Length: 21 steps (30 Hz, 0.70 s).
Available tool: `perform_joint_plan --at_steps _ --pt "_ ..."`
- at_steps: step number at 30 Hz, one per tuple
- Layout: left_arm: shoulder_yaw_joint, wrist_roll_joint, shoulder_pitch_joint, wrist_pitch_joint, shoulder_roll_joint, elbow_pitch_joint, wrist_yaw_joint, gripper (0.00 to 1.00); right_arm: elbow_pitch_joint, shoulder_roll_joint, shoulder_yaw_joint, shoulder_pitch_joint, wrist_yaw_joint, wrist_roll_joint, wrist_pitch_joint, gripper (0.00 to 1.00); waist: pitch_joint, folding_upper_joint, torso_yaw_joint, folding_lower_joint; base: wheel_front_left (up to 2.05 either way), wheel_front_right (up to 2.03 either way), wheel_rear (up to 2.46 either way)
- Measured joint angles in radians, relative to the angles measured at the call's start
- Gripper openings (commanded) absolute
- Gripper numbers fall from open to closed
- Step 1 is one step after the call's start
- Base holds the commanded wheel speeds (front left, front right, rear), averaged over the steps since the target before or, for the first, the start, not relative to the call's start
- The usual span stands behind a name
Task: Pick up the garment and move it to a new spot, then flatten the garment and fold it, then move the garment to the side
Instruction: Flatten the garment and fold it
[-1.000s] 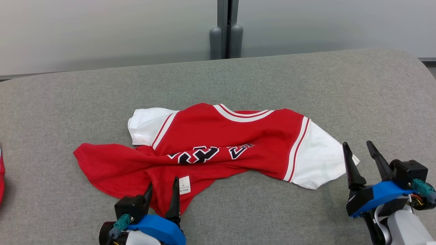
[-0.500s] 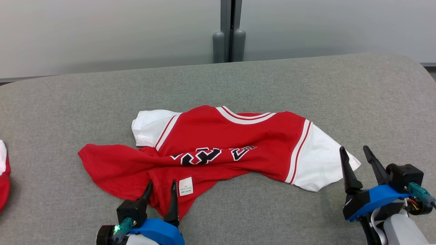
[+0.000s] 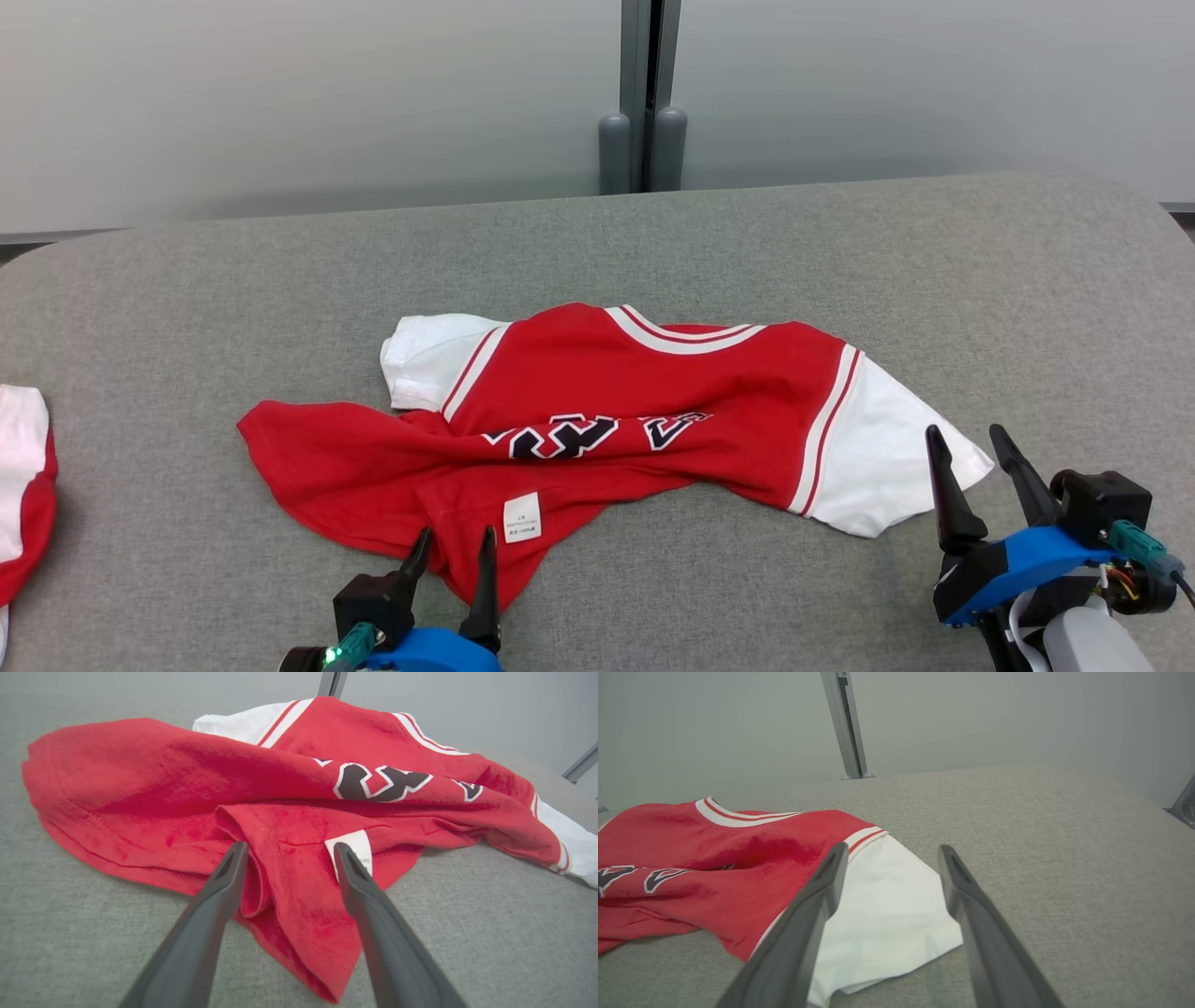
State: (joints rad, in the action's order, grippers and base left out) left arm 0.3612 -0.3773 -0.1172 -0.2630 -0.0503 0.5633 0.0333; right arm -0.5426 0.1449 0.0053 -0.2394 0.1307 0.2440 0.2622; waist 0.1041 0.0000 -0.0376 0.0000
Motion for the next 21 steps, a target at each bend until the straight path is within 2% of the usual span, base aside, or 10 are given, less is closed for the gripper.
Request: perform_joint_plan --at_steps 21 --pt "0.066 -0.052 0.037 0.0 0.0 0.05 0.002 1.0 -0.007 -0.01 -0.004 0.019 0.0 -0.003 0.0 1.0 -0.026 0.0 0.026 0.0 0.0 0.0 0.0"
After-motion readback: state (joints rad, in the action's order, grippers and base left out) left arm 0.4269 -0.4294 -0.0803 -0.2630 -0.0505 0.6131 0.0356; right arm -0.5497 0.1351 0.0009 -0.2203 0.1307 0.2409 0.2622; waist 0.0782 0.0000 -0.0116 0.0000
